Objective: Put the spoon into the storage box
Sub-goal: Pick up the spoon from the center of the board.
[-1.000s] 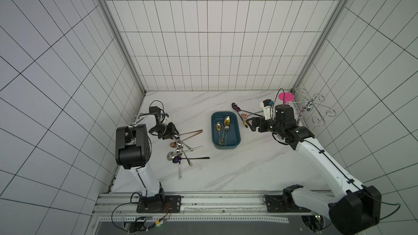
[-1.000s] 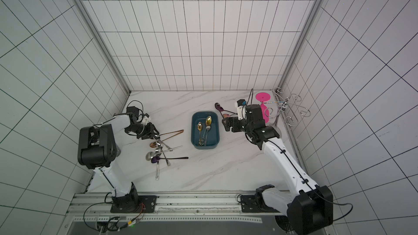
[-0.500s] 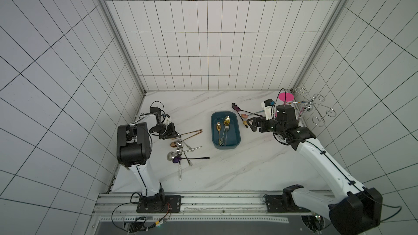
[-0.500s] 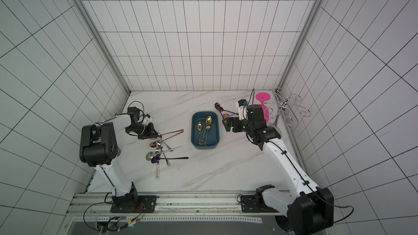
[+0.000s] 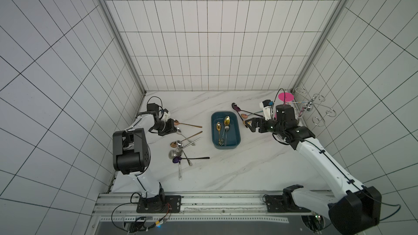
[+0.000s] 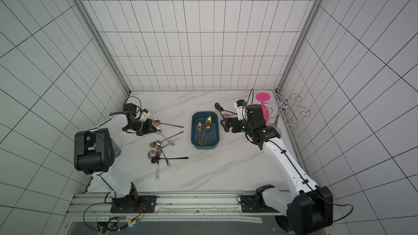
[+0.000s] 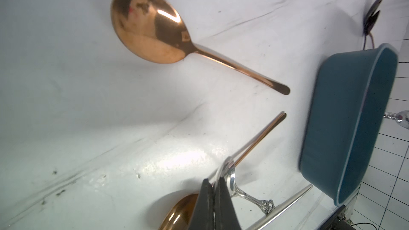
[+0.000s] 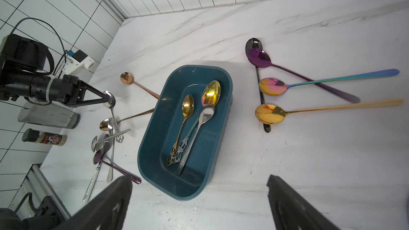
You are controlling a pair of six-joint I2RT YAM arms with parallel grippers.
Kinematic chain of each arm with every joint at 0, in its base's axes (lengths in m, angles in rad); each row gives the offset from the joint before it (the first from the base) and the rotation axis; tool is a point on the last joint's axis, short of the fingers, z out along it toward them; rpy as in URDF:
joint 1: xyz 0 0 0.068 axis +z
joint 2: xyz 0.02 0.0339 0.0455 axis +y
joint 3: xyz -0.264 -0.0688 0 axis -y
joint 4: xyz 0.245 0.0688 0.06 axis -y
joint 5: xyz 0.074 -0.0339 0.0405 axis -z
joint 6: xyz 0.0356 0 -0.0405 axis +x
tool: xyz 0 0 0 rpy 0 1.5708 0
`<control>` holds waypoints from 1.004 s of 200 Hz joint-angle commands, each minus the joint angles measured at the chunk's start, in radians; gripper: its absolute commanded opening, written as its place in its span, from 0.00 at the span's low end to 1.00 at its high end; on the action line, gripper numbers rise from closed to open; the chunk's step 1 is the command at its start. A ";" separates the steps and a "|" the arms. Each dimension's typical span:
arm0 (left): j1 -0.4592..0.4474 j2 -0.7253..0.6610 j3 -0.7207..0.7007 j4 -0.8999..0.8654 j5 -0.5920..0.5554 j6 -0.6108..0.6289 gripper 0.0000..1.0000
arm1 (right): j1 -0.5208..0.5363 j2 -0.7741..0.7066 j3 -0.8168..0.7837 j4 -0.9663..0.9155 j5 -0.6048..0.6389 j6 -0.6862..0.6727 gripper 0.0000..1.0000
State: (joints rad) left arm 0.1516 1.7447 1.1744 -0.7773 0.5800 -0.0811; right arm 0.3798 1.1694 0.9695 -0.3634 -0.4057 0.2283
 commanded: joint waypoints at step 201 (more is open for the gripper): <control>-0.076 -0.263 -0.038 0.214 0.388 -0.040 0.00 | 0.383 0.512 0.500 -0.073 -0.190 0.045 0.71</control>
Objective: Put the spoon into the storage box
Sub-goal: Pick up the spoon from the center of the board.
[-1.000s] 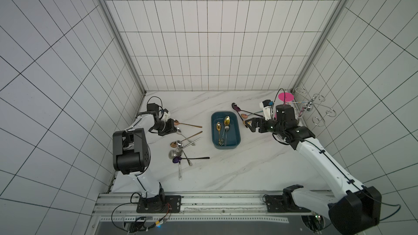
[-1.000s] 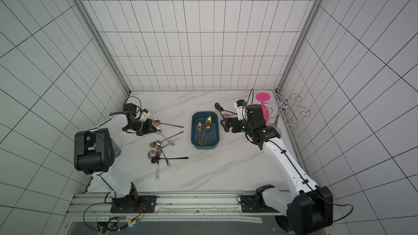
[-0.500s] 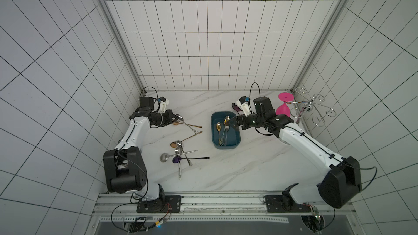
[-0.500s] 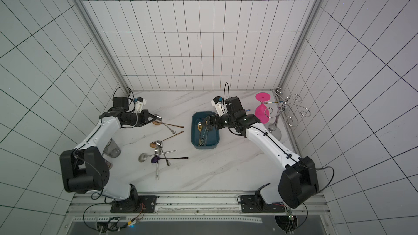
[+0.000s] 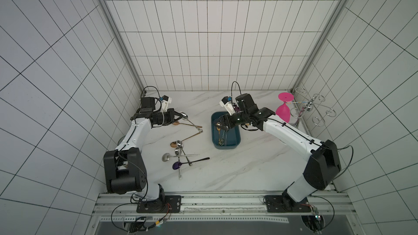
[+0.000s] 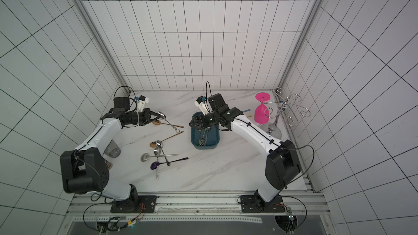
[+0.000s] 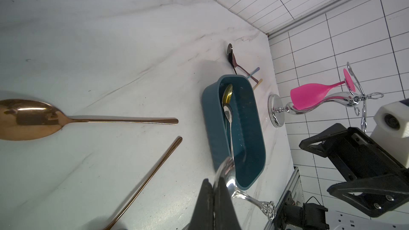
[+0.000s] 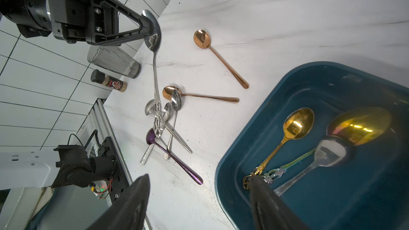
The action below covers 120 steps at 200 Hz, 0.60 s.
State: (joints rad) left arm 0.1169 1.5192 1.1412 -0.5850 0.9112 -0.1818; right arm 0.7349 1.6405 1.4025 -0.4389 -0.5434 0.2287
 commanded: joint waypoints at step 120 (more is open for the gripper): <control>-0.204 -0.022 0.051 -0.069 0.089 0.153 0.00 | 0.084 0.199 0.162 0.049 -0.179 0.197 0.44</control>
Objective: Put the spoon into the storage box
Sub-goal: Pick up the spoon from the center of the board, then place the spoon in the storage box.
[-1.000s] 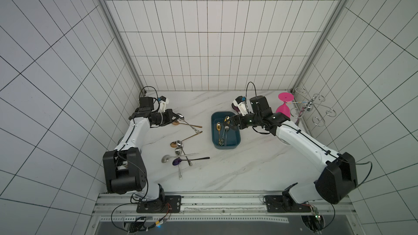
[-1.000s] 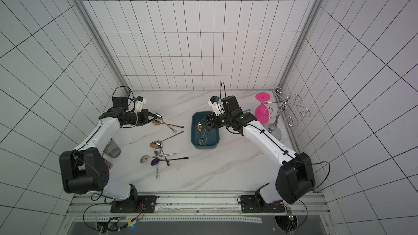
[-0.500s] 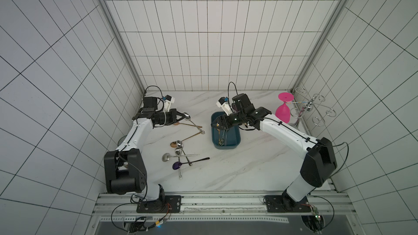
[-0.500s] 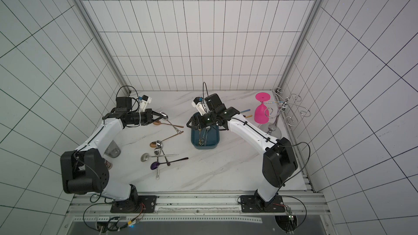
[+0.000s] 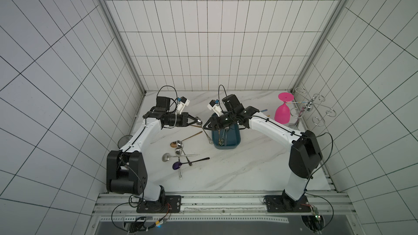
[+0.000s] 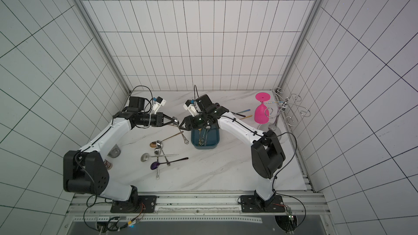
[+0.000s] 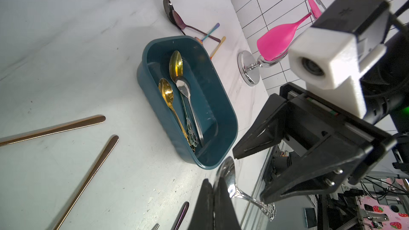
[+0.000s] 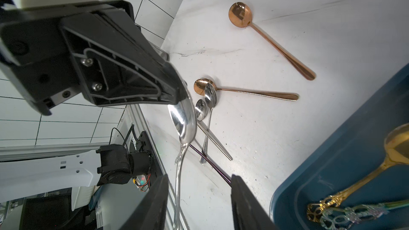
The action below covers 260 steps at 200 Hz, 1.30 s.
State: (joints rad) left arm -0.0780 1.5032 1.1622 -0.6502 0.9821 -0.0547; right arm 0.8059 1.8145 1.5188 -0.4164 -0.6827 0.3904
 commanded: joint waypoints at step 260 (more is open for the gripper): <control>0.148 -0.117 -0.119 0.127 -0.163 -0.090 0.97 | -0.191 -0.116 -0.301 0.165 0.199 0.215 0.00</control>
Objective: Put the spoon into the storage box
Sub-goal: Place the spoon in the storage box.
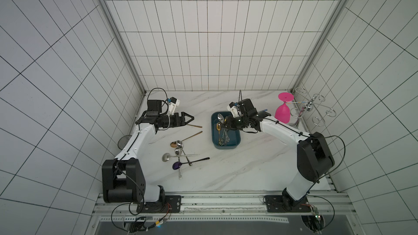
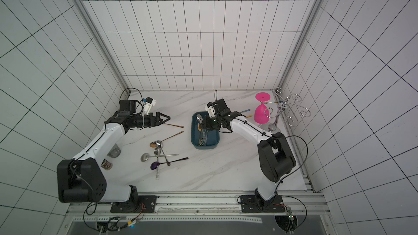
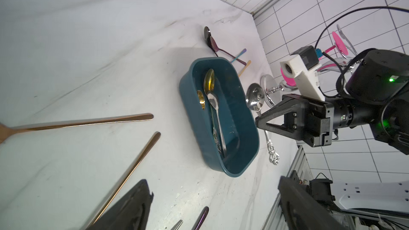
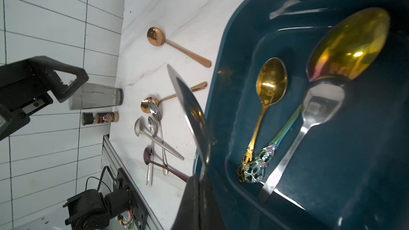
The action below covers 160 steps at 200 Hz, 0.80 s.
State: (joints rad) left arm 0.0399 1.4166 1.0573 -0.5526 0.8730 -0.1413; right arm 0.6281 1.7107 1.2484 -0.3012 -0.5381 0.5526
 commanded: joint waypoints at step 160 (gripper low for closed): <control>0.185 -0.047 -0.077 0.088 -0.268 -0.112 0.97 | -0.017 0.102 -0.047 0.161 0.137 0.182 0.19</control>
State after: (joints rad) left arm 0.2180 1.3811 0.9936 -0.4995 0.6273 -0.2382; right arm 0.6147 1.8004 1.2110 -0.1532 -0.4091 0.7319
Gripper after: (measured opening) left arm 0.975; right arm 0.159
